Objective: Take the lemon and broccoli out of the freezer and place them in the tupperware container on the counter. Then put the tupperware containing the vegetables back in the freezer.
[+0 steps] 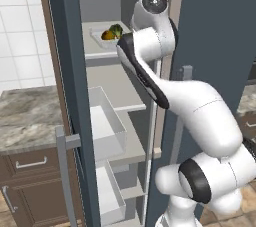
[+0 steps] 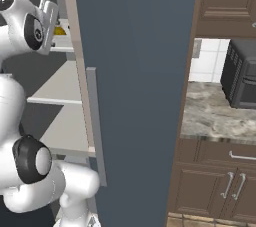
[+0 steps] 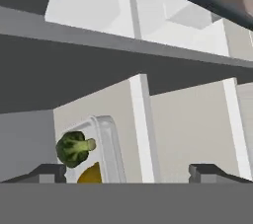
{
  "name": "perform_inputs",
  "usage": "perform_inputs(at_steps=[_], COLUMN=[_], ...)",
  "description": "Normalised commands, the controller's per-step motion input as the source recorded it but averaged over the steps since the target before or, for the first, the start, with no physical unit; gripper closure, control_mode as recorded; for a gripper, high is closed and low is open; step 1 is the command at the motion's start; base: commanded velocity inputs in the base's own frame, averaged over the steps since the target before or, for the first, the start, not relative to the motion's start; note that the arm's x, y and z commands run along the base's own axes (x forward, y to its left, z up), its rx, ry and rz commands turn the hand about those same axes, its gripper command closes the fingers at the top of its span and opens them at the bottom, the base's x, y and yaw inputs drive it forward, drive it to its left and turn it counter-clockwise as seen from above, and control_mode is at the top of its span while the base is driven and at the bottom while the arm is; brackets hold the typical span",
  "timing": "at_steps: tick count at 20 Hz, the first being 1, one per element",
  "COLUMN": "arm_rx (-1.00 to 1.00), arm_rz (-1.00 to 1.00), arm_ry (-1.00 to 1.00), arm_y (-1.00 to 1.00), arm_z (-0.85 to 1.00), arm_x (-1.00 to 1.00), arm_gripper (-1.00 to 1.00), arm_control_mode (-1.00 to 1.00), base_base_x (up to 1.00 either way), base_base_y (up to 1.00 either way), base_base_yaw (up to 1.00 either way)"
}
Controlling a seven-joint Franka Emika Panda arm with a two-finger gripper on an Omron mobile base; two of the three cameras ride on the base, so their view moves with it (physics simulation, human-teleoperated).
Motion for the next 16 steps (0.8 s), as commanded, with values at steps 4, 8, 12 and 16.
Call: perform_inputs(at_steps=[4, 8, 12, 16], arm_rx=[0.14, 0.14, 0.12, 0.06], arm_rz=[0.0, 0.02, 0.01, -0.01], arm_ry=[0.0, 0.0, 0.0, 0.0], arm_y=[-0.29, -0.23, -0.33, -0.44], arm_z=[0.11, 0.0, 0.03, 0.06], arm_x=[-1.0, -1.0, -1.0, -1.0], arm_gripper=[-1.0, -1.0, -1.0, -1.0], arm_control_mode=[-1.0, -1.0, -1.0, -1.0], base_base_x=[0.0, 0.0, 0.0, 0.0], base_base_y=[0.0, 0.0, 0.0, 0.0], base_base_yaw=[0.0, 0.0, 0.0, 0.0])
